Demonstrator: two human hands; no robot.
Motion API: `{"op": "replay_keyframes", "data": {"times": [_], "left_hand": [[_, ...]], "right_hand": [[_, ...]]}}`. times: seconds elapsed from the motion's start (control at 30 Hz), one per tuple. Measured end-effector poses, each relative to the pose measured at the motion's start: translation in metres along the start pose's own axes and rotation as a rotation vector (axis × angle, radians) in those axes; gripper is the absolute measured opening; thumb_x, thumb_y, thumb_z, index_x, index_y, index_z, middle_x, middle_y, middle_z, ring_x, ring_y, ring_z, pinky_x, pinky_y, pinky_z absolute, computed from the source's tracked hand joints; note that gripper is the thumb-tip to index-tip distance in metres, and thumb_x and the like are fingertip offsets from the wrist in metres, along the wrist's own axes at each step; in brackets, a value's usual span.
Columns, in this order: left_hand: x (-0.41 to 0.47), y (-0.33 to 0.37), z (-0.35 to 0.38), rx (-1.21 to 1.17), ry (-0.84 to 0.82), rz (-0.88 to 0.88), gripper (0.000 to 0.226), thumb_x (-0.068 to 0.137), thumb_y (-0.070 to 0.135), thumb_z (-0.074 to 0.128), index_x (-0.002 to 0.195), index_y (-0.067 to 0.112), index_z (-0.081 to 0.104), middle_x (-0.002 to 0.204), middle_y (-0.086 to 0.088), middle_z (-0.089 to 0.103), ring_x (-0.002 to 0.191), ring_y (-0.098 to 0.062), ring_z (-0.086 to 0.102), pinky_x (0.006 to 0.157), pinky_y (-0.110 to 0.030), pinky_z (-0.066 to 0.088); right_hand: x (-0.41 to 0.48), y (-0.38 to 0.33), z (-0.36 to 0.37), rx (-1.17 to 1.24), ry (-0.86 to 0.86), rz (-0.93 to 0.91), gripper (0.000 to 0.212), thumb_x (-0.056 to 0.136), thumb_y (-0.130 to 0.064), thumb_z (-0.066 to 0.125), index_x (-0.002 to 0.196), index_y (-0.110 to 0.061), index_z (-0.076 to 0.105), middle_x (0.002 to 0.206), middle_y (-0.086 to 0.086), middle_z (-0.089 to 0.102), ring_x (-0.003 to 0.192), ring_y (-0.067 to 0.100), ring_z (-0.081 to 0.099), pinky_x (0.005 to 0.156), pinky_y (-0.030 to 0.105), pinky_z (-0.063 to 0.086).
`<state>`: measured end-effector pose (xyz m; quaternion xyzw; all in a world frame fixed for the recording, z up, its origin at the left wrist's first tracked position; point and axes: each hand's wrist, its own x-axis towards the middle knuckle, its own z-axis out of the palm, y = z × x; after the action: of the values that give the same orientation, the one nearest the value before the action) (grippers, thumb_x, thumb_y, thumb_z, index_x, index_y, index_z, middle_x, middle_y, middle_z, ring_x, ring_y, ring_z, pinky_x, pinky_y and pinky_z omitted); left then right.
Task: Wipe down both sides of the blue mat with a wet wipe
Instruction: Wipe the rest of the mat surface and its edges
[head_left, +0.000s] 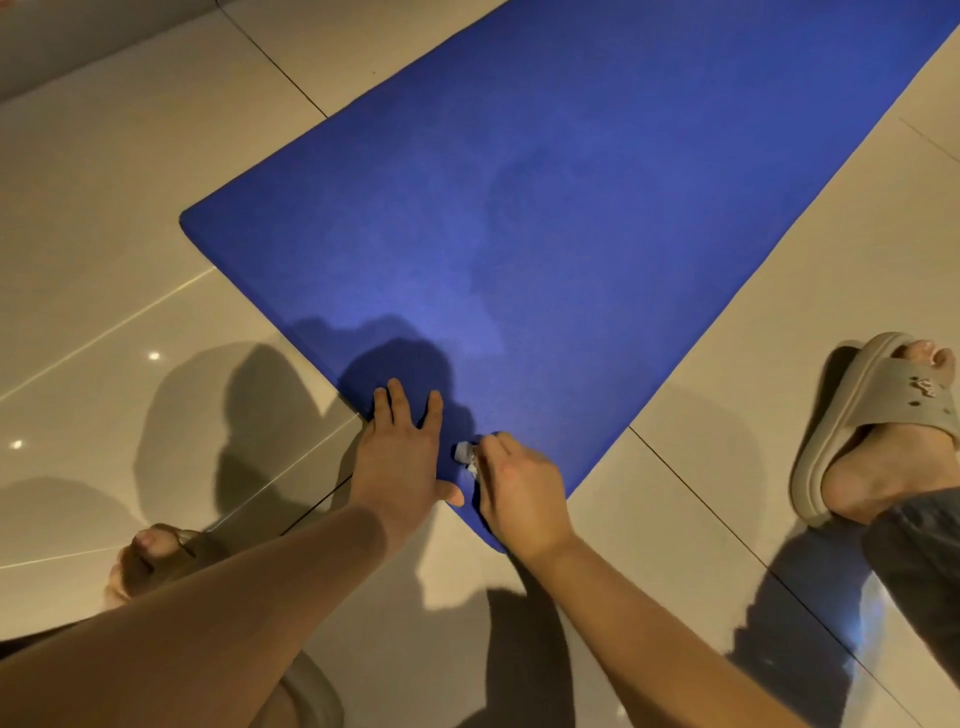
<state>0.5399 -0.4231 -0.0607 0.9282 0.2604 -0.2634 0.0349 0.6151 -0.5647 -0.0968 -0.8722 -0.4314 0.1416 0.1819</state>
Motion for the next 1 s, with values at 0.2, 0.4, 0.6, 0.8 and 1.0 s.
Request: {"op": "replay_keyframes", "data": {"times": [0.2, 0.4, 0.6, 0.8, 1.0], "left_hand": [[-0.003, -0.004, 0.0, 0.01, 0.047, 0.021, 0.131, 0.067, 0.089, 0.057, 0.161, 0.019, 0.0, 0.162, -0.032, 0.006, 0.15, -0.045, 0.013, 0.119, -0.043, 0.026], [0.003, -0.018, -0.012, -0.062, 0.074, 0.038, 0.111, 0.068, 0.084, 0.064, 0.157, 0.03, 0.024, 0.143, -0.017, 0.033, 0.126, -0.035, 0.037, 0.103, -0.039, 0.041], [0.048, -0.068, -0.023, -0.243, 0.385, 0.123, 0.072, 0.08, 0.066, 0.069, 0.133, 0.018, 0.06, 0.135, -0.011, 0.05, 0.122, -0.035, 0.048, 0.096, -0.045, 0.048], [0.062, -0.091, 0.009, -0.354, 0.335, -0.062, 0.123, 0.065, 0.096, 0.046, 0.16, 0.02, 0.022, 0.166, -0.021, 0.012, 0.154, -0.038, 0.01, 0.122, -0.051, 0.022], [0.064, -0.084, 0.025, -0.411, 0.413, -0.12, 0.108, 0.079, 0.093, 0.034, 0.16, 0.023, 0.019, 0.168, -0.014, 0.007, 0.155, -0.031, 0.003, 0.124, -0.05, 0.016]], "right_hand": [[0.061, 0.053, -0.038, -0.148, 0.149, 0.297, 0.012, 0.092, -0.022, 0.058, 0.097, -0.014, 0.065, 0.091, 0.01, 0.06, 0.066, 0.037, 0.055, 0.059, 0.033, 0.033], [0.062, 0.021, -0.02, -0.003, 0.228, 0.447, 0.014, 0.096, -0.018, 0.053, 0.083, -0.013, 0.051, 0.083, 0.007, 0.053, 0.064, 0.032, 0.047, 0.056, 0.035, 0.03], [0.011, -0.02, 0.005, -0.079, 0.06, 0.106, 0.015, 0.076, -0.008, 0.067, 0.086, -0.018, 0.062, 0.077, 0.004, 0.055, 0.054, 0.031, 0.046, 0.055, 0.032, 0.023], [0.075, 0.062, -0.038, -0.17, 0.171, 0.294, 0.012, 0.092, -0.021, 0.057, 0.097, -0.012, 0.063, 0.093, 0.013, 0.06, 0.069, 0.04, 0.057, 0.058, 0.037, 0.038], [0.072, 0.033, -0.026, -0.039, 0.22, 0.344, 0.007, 0.089, -0.007, 0.056, 0.087, -0.012, 0.05, 0.086, 0.009, 0.056, 0.069, 0.036, 0.051, 0.055, 0.037, 0.035]]}}
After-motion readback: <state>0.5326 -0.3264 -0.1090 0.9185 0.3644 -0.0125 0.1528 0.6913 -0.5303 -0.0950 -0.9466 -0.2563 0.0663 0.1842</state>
